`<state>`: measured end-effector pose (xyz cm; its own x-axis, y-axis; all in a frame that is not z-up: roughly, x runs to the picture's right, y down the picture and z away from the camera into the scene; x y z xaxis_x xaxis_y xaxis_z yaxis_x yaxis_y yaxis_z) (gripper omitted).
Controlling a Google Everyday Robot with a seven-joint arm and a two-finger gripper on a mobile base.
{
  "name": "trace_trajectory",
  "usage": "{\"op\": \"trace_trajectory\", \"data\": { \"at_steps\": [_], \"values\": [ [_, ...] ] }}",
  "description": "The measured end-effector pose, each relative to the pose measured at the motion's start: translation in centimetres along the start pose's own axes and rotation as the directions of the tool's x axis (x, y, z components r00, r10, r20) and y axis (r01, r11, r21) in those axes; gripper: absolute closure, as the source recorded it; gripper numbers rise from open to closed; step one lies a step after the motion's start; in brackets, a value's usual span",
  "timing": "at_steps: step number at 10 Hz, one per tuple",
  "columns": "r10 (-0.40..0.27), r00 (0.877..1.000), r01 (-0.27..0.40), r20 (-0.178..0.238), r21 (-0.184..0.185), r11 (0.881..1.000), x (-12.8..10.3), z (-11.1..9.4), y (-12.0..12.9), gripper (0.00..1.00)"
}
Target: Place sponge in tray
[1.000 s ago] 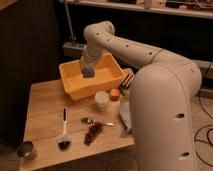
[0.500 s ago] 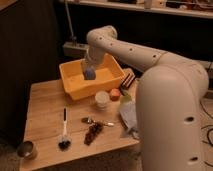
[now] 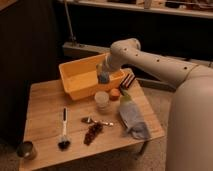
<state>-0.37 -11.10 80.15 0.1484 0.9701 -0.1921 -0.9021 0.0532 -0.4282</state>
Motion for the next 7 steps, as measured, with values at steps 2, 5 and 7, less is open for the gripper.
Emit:
{"op": "trace_trajectory", "data": {
  "at_steps": [2, 5, 7],
  "values": [
    [-0.031, 1.000, 0.031, 0.002, -0.031, 0.999, -2.4, -1.4, -0.3, 0.20],
    [-0.075, 0.997, 0.075, 0.000, -0.070, 0.995, -5.6, -1.2, 0.2, 0.20],
    [-0.079, 0.997, 0.079, 0.001, -0.072, 0.994, -5.9, -1.2, 0.3, 0.20]
  ]
}}
